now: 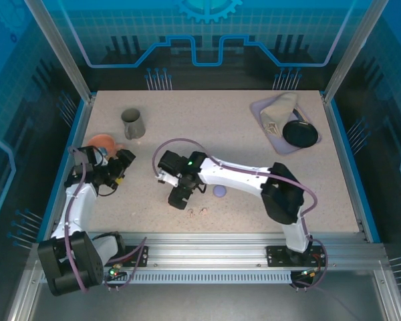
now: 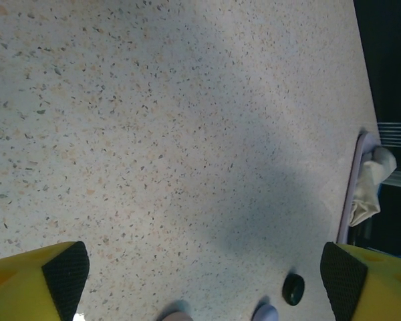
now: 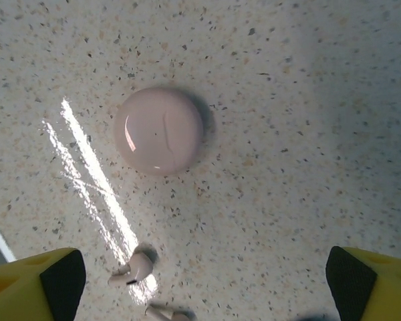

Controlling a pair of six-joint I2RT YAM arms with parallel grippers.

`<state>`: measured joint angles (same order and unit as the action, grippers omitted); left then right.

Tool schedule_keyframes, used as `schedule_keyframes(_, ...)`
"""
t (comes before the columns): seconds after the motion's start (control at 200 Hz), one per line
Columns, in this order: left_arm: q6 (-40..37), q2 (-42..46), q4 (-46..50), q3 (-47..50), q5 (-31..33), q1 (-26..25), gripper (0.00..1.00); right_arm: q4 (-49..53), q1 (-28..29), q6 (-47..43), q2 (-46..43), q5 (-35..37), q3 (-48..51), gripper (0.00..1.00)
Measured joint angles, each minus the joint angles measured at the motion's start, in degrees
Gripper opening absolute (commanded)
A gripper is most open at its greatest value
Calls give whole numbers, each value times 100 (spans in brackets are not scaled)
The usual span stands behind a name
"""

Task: Insert the wireless bluetooth earbuds into the charging case

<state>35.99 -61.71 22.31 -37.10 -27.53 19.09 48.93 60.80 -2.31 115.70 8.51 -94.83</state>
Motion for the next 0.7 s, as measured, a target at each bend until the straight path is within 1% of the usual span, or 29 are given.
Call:
schedule_keyframes(0.18,17,-2,-7,0,-162,114,89,350,66,0,772,22,-671,92)
schedule_keyframes(0.355,17,-31,-9,0,-232,168,89,540,138,-4,1300,28,-1178,89)
schedule_keyframes(0.46,15,-57,-7,0,-236,214,88,584,201,-17,1523,7,-1375,87)
schedule_keyframes(0.7,17,-61,-7,0,-236,256,88,667,269,-66,1825,-15,-1609,77)
